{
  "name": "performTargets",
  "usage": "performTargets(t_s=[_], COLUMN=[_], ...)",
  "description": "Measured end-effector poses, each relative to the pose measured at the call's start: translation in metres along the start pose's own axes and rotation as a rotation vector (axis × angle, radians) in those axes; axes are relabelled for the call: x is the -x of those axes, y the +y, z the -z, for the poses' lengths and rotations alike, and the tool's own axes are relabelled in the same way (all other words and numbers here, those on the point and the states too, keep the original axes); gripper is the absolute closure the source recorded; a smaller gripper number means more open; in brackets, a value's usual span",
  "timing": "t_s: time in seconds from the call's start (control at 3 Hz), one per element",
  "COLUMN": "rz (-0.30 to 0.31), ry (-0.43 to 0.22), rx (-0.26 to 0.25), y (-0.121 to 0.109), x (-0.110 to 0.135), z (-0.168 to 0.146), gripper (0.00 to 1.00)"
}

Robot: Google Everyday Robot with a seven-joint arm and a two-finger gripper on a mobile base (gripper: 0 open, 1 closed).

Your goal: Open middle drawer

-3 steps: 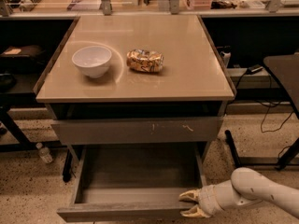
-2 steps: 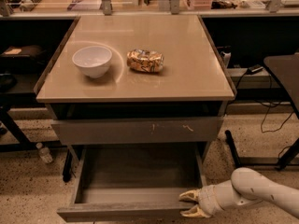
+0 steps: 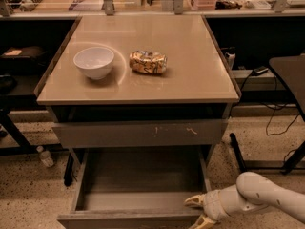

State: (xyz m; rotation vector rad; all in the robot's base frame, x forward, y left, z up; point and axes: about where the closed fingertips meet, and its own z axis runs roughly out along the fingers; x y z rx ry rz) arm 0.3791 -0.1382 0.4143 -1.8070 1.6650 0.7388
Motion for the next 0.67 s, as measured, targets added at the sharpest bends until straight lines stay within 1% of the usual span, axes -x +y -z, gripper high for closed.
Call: performTargets(t_s=[0.33,0.67], rz=[0.0,0.0], ry=[0.0,0.0], rx=[0.0,0.0], y=[0.0001,0.0001], x=[0.0,0.0], z=[-0.0001,-0.0001], gripper=[0.0,0.0])
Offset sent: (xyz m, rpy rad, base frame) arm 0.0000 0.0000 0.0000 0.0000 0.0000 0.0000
